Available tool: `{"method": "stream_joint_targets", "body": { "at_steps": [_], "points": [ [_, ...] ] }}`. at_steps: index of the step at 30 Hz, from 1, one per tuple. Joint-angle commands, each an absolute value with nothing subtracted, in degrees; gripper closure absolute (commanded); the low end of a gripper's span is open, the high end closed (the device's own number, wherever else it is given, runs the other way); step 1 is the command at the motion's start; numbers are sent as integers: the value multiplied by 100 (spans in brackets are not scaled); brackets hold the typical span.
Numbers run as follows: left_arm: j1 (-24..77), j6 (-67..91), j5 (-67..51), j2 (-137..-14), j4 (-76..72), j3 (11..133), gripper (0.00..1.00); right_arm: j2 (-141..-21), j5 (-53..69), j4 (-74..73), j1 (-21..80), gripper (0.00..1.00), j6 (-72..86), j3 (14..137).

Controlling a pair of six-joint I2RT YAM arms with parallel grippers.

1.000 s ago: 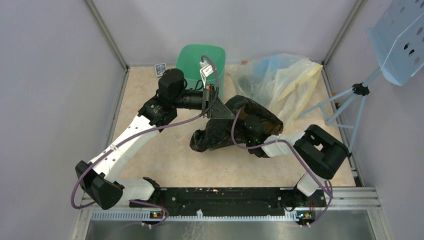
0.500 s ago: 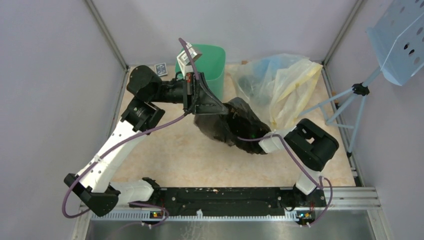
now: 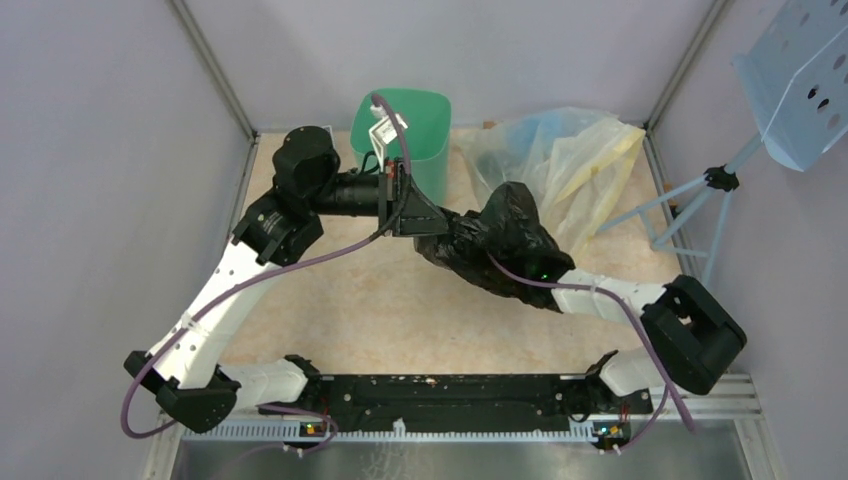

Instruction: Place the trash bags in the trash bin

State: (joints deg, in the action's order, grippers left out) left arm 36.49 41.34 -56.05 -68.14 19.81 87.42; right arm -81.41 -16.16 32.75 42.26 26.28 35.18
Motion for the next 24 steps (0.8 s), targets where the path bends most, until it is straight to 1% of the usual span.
{"method": "stream_joint_targets", "body": {
  "at_steps": [1, 5, 6, 9, 12, 18, 24],
  "points": [
    [3650, 3259, -4994, -6839, 2929, 8801, 100, -7474, -1968, 2576, 4256, 87, 2078, 3844],
    [3648, 3104, -4744, -6823, 3063, 8781, 100, -7071, -1912, 2058, 4262, 69, 1920, 4035],
    [3651, 3070, -4625, -6801, 3101, 8792, 100, -7045, -1879, 1815, 4258, 67, 1893, 4141],
    [3621, 3031, -4159, -6764, 3156, 8920, 100, -7050, -1653, 1250, 4260, 67, 1860, 4313],
    [3567, 3052, -3795, -6813, 3186, 9305, 99, -7060, -1602, 1100, 4263, 65, 1870, 4104],
    [3505, 3059, -3489, -7196, 3210, 10421, 100, -7186, -1465, 1170, 4263, 65, 1857, 3667],
    [3303, 2978, -3162, -7602, 3365, 10836, 100, -6798, -938, 1749, 4394, 64, 1593, 3112]
  ]
}}
